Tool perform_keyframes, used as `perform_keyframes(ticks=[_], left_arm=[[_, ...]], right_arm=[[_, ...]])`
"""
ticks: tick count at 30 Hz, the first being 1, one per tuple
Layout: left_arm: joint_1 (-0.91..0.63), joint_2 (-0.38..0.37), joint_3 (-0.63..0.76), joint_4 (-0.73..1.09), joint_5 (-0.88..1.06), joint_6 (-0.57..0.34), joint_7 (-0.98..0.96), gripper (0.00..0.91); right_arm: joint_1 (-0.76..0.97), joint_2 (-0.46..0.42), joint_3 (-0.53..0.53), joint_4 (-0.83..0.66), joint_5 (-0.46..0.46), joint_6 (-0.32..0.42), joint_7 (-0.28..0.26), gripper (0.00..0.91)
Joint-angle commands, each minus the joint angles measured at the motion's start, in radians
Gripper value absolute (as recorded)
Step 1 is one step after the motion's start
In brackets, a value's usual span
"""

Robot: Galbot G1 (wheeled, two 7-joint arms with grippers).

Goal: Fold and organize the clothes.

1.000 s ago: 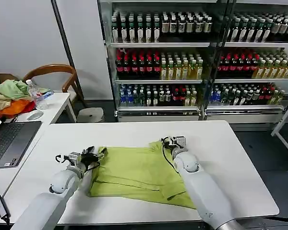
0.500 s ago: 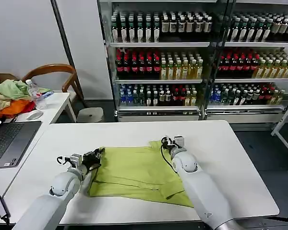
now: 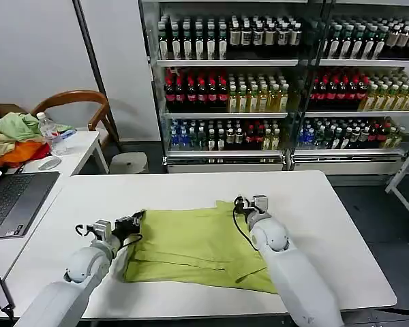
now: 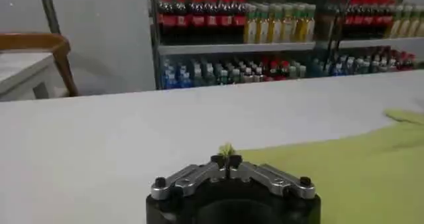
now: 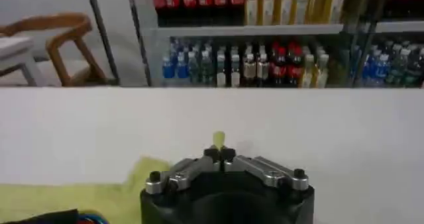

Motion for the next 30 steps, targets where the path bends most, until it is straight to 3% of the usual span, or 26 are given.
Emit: perform_keyframes(ticks=[1, 19, 30], left_arm=[[0.124, 0.013, -0.056, -0.142, -0.016, -0.015, -0.007, 0.040], [0.336, 0.004, -0.166, -0.298, 0.020, -0.057, -0.012, 0.040], [0.411, -0.029, -0.171, -0.332, 0.071, -0.077, -0.014, 0.040]], right_arm=[[-0.169, -0.092, 0.039, 0.293, 0.037, -0.022, 0.020, 0.000], [-0.417, -0.160, 0.067, 0.497, 0.013, -0.010, 0.029, 0.000], [-0.421, -0.193, 0.078, 0.432, -0.057, 0.037, 0.004, 0.000]])
